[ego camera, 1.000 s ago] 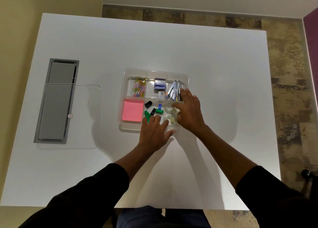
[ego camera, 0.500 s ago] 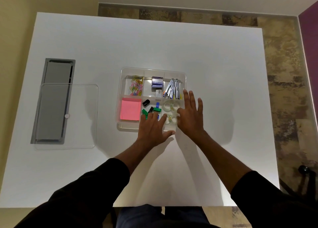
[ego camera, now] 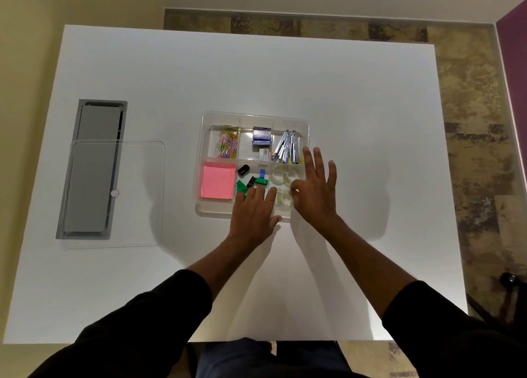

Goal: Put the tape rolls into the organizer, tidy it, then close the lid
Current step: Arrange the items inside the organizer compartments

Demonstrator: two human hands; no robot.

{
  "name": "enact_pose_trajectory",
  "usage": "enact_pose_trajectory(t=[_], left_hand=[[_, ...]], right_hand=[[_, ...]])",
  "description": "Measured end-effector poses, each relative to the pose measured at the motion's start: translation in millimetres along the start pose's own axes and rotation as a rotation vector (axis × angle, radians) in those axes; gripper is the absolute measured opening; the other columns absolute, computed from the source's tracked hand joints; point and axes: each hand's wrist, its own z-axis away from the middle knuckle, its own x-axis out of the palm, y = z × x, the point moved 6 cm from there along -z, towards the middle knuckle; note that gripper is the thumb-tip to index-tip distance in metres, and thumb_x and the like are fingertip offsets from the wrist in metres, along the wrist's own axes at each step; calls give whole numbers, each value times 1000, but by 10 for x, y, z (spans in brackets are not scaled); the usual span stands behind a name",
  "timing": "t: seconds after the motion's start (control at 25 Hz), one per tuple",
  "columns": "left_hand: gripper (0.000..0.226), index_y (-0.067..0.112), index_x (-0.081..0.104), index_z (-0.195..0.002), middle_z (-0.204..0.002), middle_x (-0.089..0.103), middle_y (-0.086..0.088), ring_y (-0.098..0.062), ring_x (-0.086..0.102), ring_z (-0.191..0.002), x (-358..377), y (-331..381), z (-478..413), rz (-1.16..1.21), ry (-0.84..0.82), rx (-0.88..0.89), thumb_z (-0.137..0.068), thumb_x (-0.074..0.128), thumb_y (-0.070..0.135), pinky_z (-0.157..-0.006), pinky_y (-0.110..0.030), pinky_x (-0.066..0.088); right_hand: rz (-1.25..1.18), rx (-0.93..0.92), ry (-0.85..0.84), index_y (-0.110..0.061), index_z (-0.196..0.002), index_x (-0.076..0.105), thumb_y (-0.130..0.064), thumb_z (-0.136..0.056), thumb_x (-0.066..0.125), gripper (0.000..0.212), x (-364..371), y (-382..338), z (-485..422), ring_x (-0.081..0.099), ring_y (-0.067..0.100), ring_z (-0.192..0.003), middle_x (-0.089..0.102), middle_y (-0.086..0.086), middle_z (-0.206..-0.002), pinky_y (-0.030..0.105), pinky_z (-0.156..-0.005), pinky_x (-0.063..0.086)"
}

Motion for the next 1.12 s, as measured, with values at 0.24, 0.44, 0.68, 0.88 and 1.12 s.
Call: enact_pose_trajectory(t=[0.24, 0.44, 0.68, 0.88, 1.12], left_hand=[[81, 9, 62, -134, -119, 75, -14, -33, 72, -107, -86, -100, 98, 198, 83, -44, -71, 97, 45, -87, -45, 56], [49, 11, 71, -120, -116, 75, -12, -31, 70, -107, -36, -157, 148, 127, 56, -57, -80, 92, 29, -89, -45, 53], [22, 12, 72, -109, -113, 73, -11, -29, 66, -106, -27, -194, 158, 139, 130, -34, -89, 81, 17, -90, -44, 50], [22, 10, 74, -109, -111, 74, -12, -31, 66, -107, -34, -209, 125, 169, 134, -23, -88, 76, 4, -91, -46, 51], [23, 11, 75, -111, -110, 74, -11, -30, 67, -108, -36, -233, 99, 185, 120, -11, -88, 77, 7, -92, -46, 51]], right_hand=[[-34, -82, -42, -30, -82, 81, -39, -84, 84, 10, -51, -214, -76, 7, 39, -165, 22, 13, -176, 69, -127, 10], [-63, -123, -100, -29, -103, 83, -31, -81, 89, 24, -41, -288, -93, 26, 39, -160, 39, 15, -169, 65, -126, 19], [-8, -2, -39, -17, -83, 78, -10, -82, 83, 10, -119, -122, 63, 60, 22, -73, 75, 2, -75, 35, -73, 35], [24, -15, -130, -14, -63, 71, -6, -78, 82, 21, -7, -241, 72, 37, 19, -57, 61, 5, -53, 33, -68, 34], [-26, -4, -128, -13, -71, 75, -9, -84, 80, 15, 25, -307, 64, 41, 19, -61, 67, 7, -60, 34, -71, 37]])
